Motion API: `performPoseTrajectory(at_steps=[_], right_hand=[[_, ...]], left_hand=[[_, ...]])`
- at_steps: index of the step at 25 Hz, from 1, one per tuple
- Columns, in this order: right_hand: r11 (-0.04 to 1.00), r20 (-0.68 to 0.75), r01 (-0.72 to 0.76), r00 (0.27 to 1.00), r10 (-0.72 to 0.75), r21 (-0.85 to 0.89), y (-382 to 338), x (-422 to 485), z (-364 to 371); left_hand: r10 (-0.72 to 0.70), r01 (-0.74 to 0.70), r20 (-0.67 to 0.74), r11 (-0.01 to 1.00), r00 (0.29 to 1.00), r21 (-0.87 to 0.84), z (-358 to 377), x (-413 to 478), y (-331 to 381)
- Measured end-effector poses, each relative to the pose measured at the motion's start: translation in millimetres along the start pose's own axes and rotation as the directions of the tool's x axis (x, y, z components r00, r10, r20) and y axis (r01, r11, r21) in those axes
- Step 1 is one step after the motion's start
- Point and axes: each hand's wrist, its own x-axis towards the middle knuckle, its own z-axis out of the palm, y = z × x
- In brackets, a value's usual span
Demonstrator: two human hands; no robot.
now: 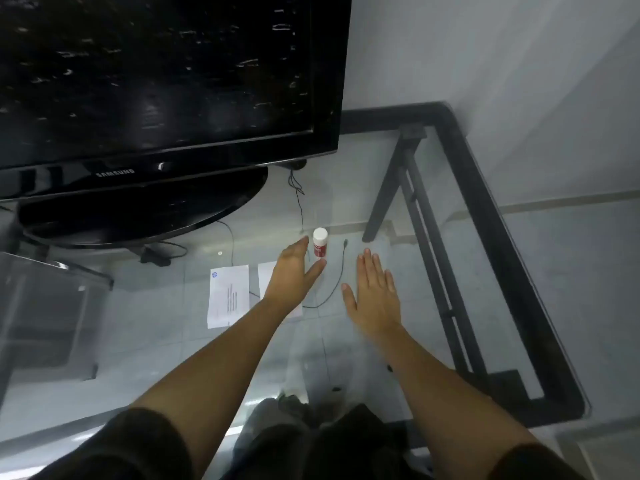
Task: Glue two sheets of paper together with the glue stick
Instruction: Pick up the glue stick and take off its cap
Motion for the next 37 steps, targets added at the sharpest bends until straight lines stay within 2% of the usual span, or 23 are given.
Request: performPoseTrajectory(at_steps=[3, 8, 10, 11, 13, 15, 17, 18, 22, 24, 26, 27, 28, 30, 31, 34, 37], right_hand=[[1.0, -0.025, -0.012, 1.0, 0.011, -0.02, 1.3, 2.2, -0.8], [0.999, 0.025, -0.013, 1.0, 0.014, -0.04, 1.1, 1.5, -3.2], [0.999, 0.048, -0.011, 0.999, 0.01, 0.034, -2.3, 1.3, -11.0], [0.991, 0.044, -0.027, 0.999, 0.021, 0.134, -4.1, 2.0, -20.2], [0.91, -0.017, -0.089, 0.994, 0.104, 0.404, -10.2, 6.0, -45.9], [0.713, 0.002, -0.139, 0.982, 0.19, 0.687, -21.6, 12.5, -75.8], [0.49, 0.097, -0.159, 0.984, 0.149, 0.857, -35.9, 19.5, -101.2], [0.455, 0.117, -0.159, 0.986, 0.118, 0.876, -41.7, 23.0, -108.8], [0.523, 0.085, -0.13, 0.99, 0.109, 0.842, -53.1, 34.8, -115.8], [0.467, 0.084, -0.135, 0.988, 0.129, 0.874, -50.1, 42.2, -115.9], [0.385, 0.036, -0.117, 0.977, 0.212, 0.915, -46.8, 53.2, -115.0], [0.427, -0.024, -0.088, 0.968, 0.248, 0.9, -45.1, 58.7, -112.2], [0.533, -0.092, -0.051, 0.967, 0.238, 0.845, -43.8, 63.5, -107.2], [0.747, -0.154, 0.026, 0.983, 0.103, 0.664, -44.7, 70.1, -90.6], [0.81, -0.129, 0.04, 0.991, 0.044, 0.585, -45.7, 72.3, -81.2], [0.885, -0.041, 0.034, 0.999, -0.016, 0.465, -44.5, 76.9, -61.9], [0.906, -0.045, 0.063, 0.998, -0.049, 0.418, -40.0, 80.1, -49.6]], left_hand=[[0.017, -0.028, -0.107, 0.994, 0.994, -0.105, 1.8, 13.0, 5.1], [-0.01, 0.0, -0.074, 0.991, 0.997, -0.137, 2.1, 12.1, 9.2], [0.012, -0.027, -0.078, 0.981, 0.997, -0.193, -3.0, 6.2, 10.7], [0.03, -0.049, -0.094, 0.976, 0.995, -0.212, -7.1, 2.3, 11.3], [0.077, -0.102, -0.127, 0.975, 0.989, -0.196, -15.7, -6.6, 11.5], [0.109, -0.133, -0.134, 0.974, 0.985, -0.186, -22.1, -13.8, 11.1], [0.128, -0.151, -0.13, 0.97, 0.983, -0.189, -27.3, -16.6, 12.5], [0.14, -0.164, -0.136, 0.97, 0.981, -0.182, -29.5, -16.6, 13.7], [0.18, -0.202, -0.139, 0.964, 0.974, -0.171, -39.3, -14.3, 11.9], [0.186, -0.205, -0.127, 0.966, 0.974, -0.159, -43.6, -14.9, 6.1], [0.122, -0.143, -0.13, 0.975, 0.984, -0.168, -47.1, -15.5, -4.0], [0.076, -0.099, -0.136, 0.98, 0.988, -0.174, -47.9, -16.0, -8.8], [0.036, -0.063, -0.145, 0.981, 0.989, -0.182, -48.2, -16.8, -12.1], [-0.007, -0.027, -0.161, 0.978, 0.987, -0.207, -47.4, -17.1, -15.1], [-0.023, -0.017, -0.17, 0.973, 0.985, -0.228, -47.4, -16.9, -14.4], [-0.065, 0.009, -0.198, 0.962, 0.978, -0.272, -48.8, -16.2, -12.4], [-0.07, 0.011, -0.214, 0.964, 0.974, -0.265, -49.4, -18.4, -14.8]])
